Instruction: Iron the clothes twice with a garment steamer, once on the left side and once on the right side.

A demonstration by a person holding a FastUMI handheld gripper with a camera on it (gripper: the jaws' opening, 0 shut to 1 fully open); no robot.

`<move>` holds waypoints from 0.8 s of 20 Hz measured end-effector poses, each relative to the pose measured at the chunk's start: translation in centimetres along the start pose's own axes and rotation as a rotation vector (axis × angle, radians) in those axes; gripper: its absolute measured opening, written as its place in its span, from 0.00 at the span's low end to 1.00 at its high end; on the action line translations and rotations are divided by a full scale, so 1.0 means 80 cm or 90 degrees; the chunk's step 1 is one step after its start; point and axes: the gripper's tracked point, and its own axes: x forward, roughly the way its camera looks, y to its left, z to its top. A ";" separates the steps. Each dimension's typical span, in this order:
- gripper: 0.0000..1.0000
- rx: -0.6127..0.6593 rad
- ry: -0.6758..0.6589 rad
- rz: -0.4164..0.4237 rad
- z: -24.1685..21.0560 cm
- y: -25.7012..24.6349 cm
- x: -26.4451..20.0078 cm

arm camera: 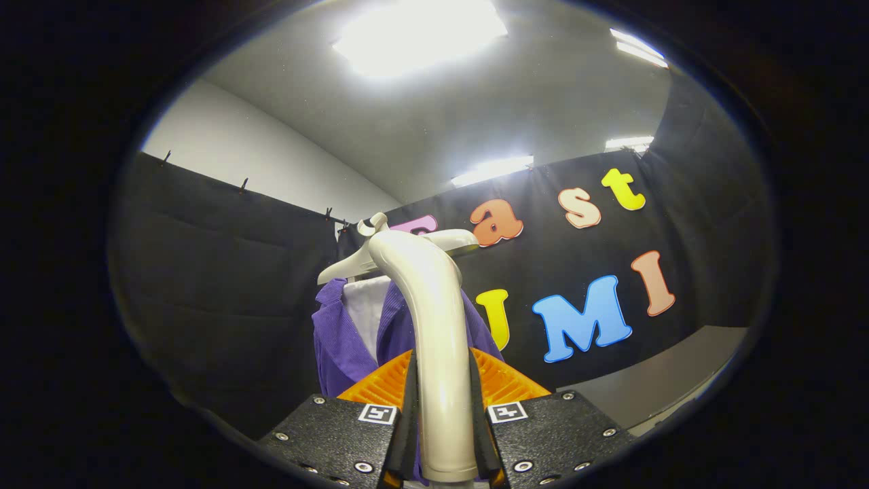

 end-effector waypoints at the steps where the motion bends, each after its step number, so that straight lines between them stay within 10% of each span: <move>1: 0.34 -0.014 -0.002 0.001 0.000 0.006 0.008; 16: 0.34 -0.032 0.121 -0.017 -0.122 0.038 0.031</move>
